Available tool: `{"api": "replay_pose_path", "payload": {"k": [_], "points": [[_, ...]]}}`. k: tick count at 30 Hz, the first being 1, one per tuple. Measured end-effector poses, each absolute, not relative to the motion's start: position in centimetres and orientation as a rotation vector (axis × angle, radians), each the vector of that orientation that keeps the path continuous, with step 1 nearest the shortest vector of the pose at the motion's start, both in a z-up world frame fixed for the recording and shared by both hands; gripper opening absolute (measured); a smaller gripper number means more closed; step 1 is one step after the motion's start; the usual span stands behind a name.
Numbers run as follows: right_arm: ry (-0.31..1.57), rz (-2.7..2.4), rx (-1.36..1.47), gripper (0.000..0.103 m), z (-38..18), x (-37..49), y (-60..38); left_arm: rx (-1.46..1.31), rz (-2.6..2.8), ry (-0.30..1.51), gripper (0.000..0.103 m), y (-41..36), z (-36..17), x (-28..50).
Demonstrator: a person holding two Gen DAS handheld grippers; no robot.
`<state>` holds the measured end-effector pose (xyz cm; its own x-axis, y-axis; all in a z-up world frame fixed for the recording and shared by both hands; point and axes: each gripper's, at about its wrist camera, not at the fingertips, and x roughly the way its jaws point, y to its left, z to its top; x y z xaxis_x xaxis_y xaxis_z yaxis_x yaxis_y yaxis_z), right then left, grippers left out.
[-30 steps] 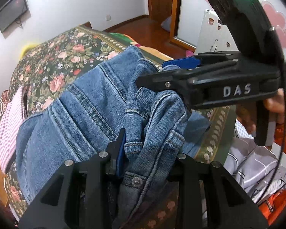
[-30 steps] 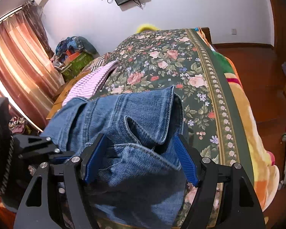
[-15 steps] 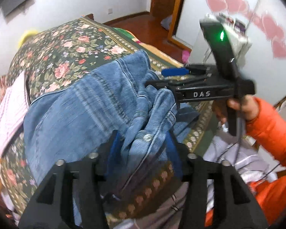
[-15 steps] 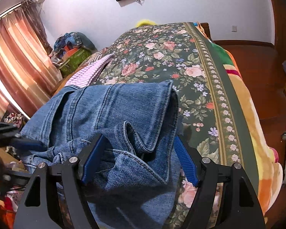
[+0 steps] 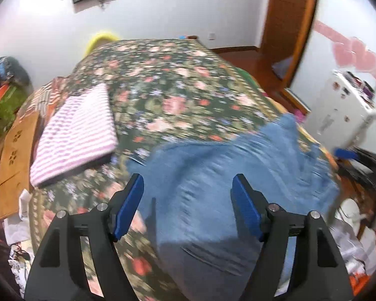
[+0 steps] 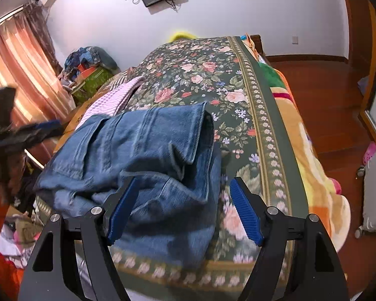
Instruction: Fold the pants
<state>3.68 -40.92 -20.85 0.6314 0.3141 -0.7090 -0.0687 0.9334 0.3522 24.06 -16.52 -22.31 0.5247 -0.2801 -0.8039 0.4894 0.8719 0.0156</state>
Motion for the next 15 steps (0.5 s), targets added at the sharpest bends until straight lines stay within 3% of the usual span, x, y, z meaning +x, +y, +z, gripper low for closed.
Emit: {"api": "replay_pose_path", "payload": {"k": [9,15], "points": [[0.974,0.229,0.374,0.072,-23.6,1.5,-38.7,0.284,-0.350,0.962,0.073,-15.4,-26.6,33.7],[1.071,0.243,0.376,0.076,-26.2,2.4,-37.2,0.301,-0.410,1.043,0.073,-15.4,-29.9,35.8]]}}
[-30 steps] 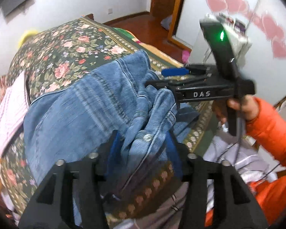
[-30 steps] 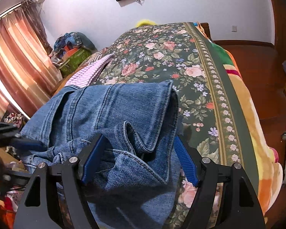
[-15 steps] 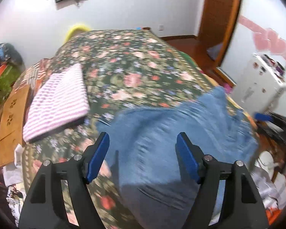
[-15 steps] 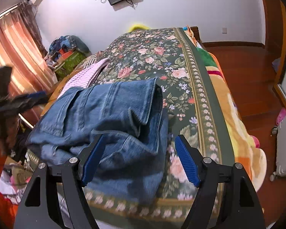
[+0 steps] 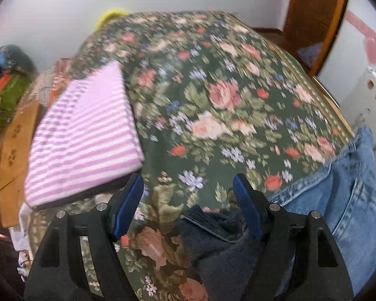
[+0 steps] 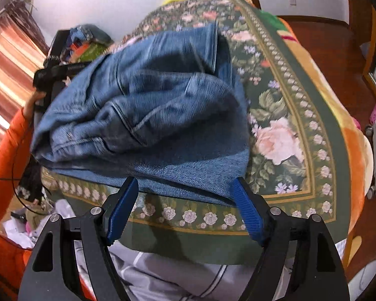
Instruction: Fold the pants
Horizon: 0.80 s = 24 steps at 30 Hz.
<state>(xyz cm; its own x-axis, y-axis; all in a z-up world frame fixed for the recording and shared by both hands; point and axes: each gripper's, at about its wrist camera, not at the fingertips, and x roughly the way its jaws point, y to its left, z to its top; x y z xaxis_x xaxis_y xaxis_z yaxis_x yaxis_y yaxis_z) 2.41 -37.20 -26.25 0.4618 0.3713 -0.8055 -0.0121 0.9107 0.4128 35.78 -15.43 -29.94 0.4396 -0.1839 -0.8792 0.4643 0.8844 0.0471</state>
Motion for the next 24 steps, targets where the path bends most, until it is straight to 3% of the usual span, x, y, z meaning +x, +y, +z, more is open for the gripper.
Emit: {"api": "replay_pose_path", "payload": {"k": [4,14,24], "points": [[1.076,0.219,0.342,0.078,-26.6,3.4,-37.3,0.308,-0.469,1.069,0.069,-15.1,-31.1,34.2],[1.071,0.249,0.236,0.078,-27.4,9.0,-37.9,0.235,-0.482,1.103,0.069,-9.8,-31.2,29.7],[1.036,0.398,0.153,0.068,-26.5,18.1,-34.6,0.111,-0.412,1.143,0.069,-3.8,-31.8,22.7]]}}
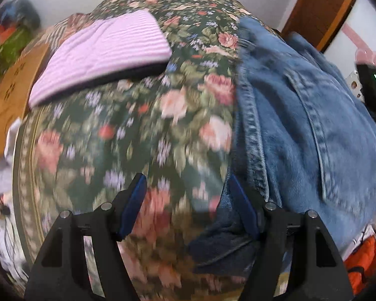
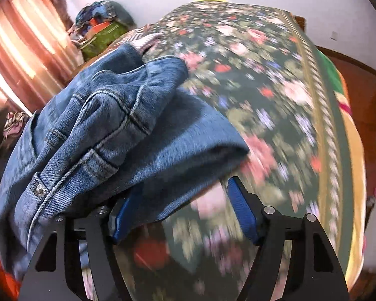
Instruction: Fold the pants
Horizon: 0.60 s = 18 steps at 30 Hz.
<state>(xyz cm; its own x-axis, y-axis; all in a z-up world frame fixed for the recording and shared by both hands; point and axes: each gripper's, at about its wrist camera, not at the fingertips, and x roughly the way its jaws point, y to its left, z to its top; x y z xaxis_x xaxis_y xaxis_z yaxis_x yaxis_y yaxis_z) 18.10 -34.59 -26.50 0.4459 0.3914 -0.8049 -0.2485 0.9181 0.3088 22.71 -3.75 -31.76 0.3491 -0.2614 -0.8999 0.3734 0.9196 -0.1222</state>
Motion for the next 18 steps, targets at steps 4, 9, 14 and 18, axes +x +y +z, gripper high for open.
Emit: {"api": "replay_pose_path", "payload": {"k": [4,9,14,18], "points": [[1.022,0.407,0.116,0.068,-26.2,20.2,-33.0,0.067,-0.394,1.131,0.066,-3.5,-31.6,20.5],[1.013,0.385,0.112,0.068,-25.4,19.1,-33.8,-0.017,-0.416,1.113,0.061,-4.3,-31.1,19.6],[0.994,0.328,0.115,0.068,-23.2,17.0,-36.5,0.031,-0.467,1.075,0.061,-6.1,-29.7,19.5],[0.943,0.306,0.105,0.068,-20.5,16.0,-37.2,0.130,-0.471,1.002,0.061,-6.8,-27.1,20.0]]}}
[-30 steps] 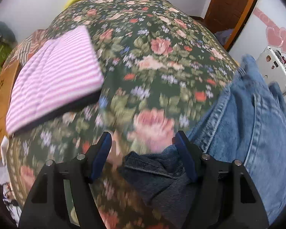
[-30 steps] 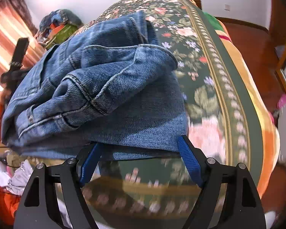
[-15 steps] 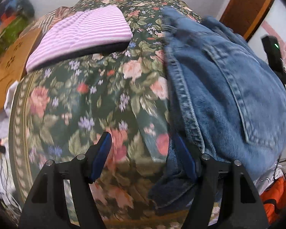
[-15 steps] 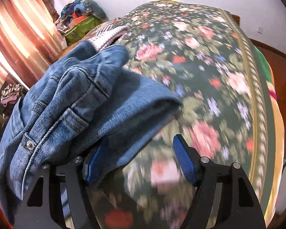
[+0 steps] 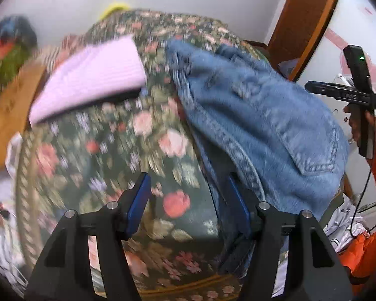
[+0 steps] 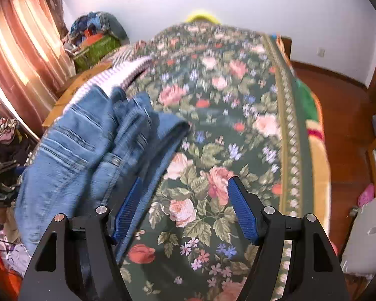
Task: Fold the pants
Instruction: 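Grasp the folded jeans edge with the right gripper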
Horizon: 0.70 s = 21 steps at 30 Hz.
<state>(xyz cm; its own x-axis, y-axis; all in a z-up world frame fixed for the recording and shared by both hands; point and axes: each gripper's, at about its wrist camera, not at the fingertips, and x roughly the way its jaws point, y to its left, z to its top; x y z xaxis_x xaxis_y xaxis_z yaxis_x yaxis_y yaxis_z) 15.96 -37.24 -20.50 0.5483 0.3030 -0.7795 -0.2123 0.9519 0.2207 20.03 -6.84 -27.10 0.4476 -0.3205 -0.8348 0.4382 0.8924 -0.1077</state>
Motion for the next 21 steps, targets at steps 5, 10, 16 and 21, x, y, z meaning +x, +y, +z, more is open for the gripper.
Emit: {"api": "replay_pose_path", "payload": {"k": [5,10,16,21], "points": [[0.871,0.347,0.089,0.069,-18.2,16.8,-35.9,0.122,-0.432,0.931,0.061,-6.1,-24.4,22.9],[0.868,0.387,0.074,0.069,-18.9,19.9,-33.4,0.100,-0.404,0.872,0.062,-7.2,-23.0,27.7],[0.946,0.439,0.047,0.069,-21.4,23.2,-31.3,0.145,-0.473,0.913,0.063,-11.1,-25.9,31.5],[0.960,0.486,0.002,0.069,-22.2,25.0,-30.8,0.121,-0.486,0.932,0.064,-11.9,-28.2,33.0]]}}
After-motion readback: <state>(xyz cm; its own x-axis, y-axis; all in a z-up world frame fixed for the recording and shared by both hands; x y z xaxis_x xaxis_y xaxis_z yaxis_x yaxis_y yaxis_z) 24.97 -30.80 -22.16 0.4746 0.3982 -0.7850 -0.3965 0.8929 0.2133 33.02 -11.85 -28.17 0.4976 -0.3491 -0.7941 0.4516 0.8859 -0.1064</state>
